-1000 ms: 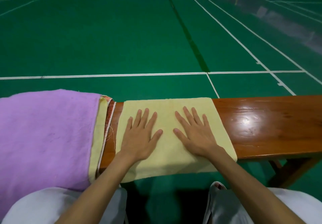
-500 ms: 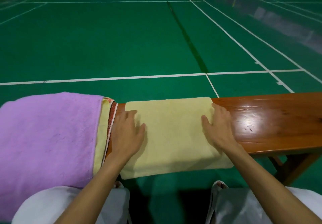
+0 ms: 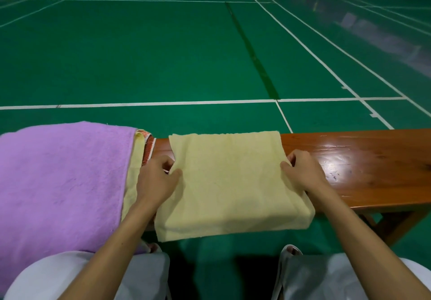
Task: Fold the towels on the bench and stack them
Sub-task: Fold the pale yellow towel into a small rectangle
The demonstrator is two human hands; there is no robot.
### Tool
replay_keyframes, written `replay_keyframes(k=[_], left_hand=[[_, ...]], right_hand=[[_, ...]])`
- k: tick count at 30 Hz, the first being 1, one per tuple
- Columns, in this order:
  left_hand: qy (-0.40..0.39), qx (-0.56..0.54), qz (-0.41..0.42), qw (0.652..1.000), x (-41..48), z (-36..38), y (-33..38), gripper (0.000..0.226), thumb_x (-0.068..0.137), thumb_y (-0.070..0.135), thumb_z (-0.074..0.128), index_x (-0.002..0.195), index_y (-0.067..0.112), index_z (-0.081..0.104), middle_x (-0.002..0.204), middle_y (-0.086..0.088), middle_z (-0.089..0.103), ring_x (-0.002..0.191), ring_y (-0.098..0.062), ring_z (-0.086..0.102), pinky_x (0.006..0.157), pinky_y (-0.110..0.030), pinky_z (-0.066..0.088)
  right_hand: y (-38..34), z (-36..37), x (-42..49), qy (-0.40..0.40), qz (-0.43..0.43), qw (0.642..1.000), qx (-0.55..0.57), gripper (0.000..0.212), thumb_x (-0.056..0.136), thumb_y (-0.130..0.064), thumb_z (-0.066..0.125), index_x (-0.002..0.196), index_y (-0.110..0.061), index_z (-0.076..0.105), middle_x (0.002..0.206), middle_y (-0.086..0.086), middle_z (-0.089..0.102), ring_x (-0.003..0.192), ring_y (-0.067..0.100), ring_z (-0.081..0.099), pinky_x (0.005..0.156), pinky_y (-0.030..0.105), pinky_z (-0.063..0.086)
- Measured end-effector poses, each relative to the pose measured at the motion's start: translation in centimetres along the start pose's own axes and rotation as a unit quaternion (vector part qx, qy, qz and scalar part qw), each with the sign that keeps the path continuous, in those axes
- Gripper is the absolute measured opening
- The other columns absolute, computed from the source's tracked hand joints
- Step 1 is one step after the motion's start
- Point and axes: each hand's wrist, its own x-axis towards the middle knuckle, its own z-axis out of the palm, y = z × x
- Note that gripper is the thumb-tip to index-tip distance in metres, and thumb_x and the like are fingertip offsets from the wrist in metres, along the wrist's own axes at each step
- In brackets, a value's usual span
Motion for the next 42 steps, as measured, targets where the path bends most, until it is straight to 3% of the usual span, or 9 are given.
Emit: replay_keyframes(k=[4, 8, 12, 16, 24, 30, 34, 37, 42], left_hand=[[-0.057, -0.180, -0.102, 0.977, 0.4, -0.8, 1.0, 0.017, 0.092, 0.018, 0.076, 0.101, 0.017, 0.061, 0.099, 0.007, 0.067, 0.089, -0.011, 0.064, 0.067, -0.029, 0.051], [-0.119, -0.248, -0.090, 0.957, 0.4, -2.3, 1.0, 0.056, 0.087, 0.011, 0.080, 0.130, 0.029, 0.049, 0.110, 0.012, 0.065, 0.093, -0.012, 0.068, 0.064, -0.027, 0.053], [-0.165, -0.261, -0.072, 0.948, 0.5, -3.9, 0.6, 0.046, 0.090, 0.001, 0.073, 0.129, 0.025, 0.066, 0.112, 0.003, 0.076, 0.104, -0.015, 0.072, 0.073, -0.027, 0.061], [-0.123, -0.220, -0.051, 0.966, 0.3, -4.4, 0.5, 0.036, 0.086, -0.001, 0.078, 0.114, 0.022, 0.076, 0.105, 0.002, 0.079, 0.099, -0.014, 0.074, 0.081, -0.036, 0.064], [0.002, -0.053, 0.015, 0.999, 0.2, -4.7, 1.5, 0.036, 0.072, 0.015, 0.094, 0.105, 0.017, 0.080, 0.089, 0.005, 0.074, 0.069, -0.001, 0.069, 0.057, -0.019, 0.054], [0.035, 0.043, 0.021, 0.998, 1.0, -4.0, 1.4, 0.035, 0.072, 0.046, 0.091, 0.092, 0.019, 0.082, 0.072, 0.004, 0.071, 0.065, -0.013, 0.062, 0.057, -0.028, 0.047], [-0.009, -0.019, -0.020, 1.000, 1.9, -3.6, 2.2, 0.025, 0.082, 0.036, 0.086, 0.093, 0.015, 0.078, 0.070, -0.003, 0.068, 0.056, -0.014, 0.059, 0.049, -0.027, 0.046], [-0.047, -0.199, -0.062, 0.977, 2.5, -3.7, 3.8, 0.006, 0.098, 0.015, 0.070, 0.099, 0.009, 0.069, 0.072, -0.013, 0.074, 0.062, -0.029, 0.074, 0.058, -0.040, 0.059], [-0.003, -0.398, 0.042, 0.917, 3.6, -5.4, 5.8, 0.019, 0.099, -0.001, 0.061, 0.096, 0.018, 0.062, 0.093, -0.002, 0.080, 0.094, -0.018, 0.077, 0.067, -0.026, 0.060]], right_hand=[[0.5, -1.2, 0.0, -0.022, -0.007, 0.979, 0.201, 0.012, 0.099, -0.019, 0.064, 0.097, -0.024, 0.053, 0.094, 0.009, 0.068, 0.082, 0.024, 0.064, 0.070, 0.037, 0.049], [1.0, -2.9, -0.8, -0.124, -0.009, 0.917, 0.379, 0.052, 0.091, 0.003, 0.071, 0.131, -0.027, 0.055, 0.103, 0.014, 0.077, 0.093, 0.029, 0.075, 0.079, 0.042, 0.057], [1.7, -4.6, -1.0, -0.135, -0.034, 0.896, 0.422, 0.045, 0.079, -0.003, 0.080, 0.121, -0.016, 0.073, 0.113, 0.011, 0.076, 0.111, 0.030, 0.071, 0.093, 0.047, 0.058], [1.5, -5.8, -1.7, -0.094, -0.048, 0.914, 0.393, 0.043, 0.077, 0.001, 0.080, 0.119, -0.008, 0.074, 0.105, 0.012, 0.078, 0.103, 0.028, 0.075, 0.083, 0.036, 0.063], [1.3, -6.8, -2.2, -0.052, -0.074, 0.955, 0.283, 0.030, 0.083, 0.008, 0.077, 0.106, -0.011, 0.075, 0.088, -0.004, 0.079, 0.081, 0.009, 0.076, 0.065, 0.023, 0.062], [2.5, -6.8, -0.8, 0.025, -0.095, 0.994, 0.055, 0.013, 0.085, -0.027, 0.082, 0.097, -0.033, 0.081, 0.074, -0.014, 0.075, 0.069, 0.012, 0.072, 0.067, 0.047, 0.063], [1.3, -5.5, 0.3, 0.083, -0.085, 0.988, 0.099, 0.012, 0.094, -0.022, 0.072, 0.104, -0.025, 0.078, 0.076, -0.006, 0.075, 0.061, 0.015, 0.069, 0.058, 0.044, 0.062], [-1.3, -4.6, 0.5, 0.050, -0.025, 0.943, 0.328, 0.008, 0.103, -0.007, 0.057, 0.106, -0.003, 0.063, 0.077, 0.011, 0.077, 0.051, 0.020, 0.069, 0.045, 0.032, 0.057], [-4.1, -6.6, 0.8, 0.074, -0.109, 0.821, 0.555, 0.018, 0.088, -0.018, 0.072, 0.098, -0.017, 0.057, 0.108, 0.019, 0.071, 0.090, 0.030, 0.077, 0.064, 0.031, 0.063]])
